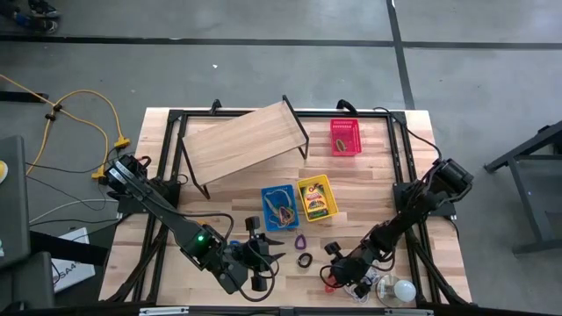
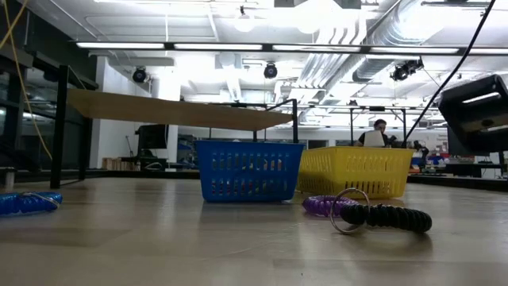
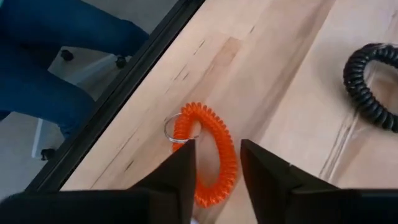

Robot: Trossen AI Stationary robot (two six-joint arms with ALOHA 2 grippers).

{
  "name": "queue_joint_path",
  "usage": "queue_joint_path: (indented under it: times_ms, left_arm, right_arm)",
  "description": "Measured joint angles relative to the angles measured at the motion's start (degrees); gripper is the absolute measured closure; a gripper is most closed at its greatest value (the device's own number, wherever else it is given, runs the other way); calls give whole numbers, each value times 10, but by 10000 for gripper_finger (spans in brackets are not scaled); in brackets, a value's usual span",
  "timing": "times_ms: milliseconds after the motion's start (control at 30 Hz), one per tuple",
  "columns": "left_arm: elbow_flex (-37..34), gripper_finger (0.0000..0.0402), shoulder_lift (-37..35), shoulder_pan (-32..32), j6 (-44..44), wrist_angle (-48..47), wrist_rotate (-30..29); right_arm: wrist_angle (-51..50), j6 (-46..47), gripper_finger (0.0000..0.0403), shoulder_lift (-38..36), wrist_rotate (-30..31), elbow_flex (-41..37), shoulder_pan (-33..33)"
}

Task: Pick & Place Office Desk Supplies
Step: Put the red spring keychain into the red bin

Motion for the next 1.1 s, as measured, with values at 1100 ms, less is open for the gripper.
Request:
queue_joint_path:
  times_ms: [1100]
  left_arm:
    - [0,289,0,0,0,2,2]
  right_arm:
    - [-30,-2,262,3,48,0,21]
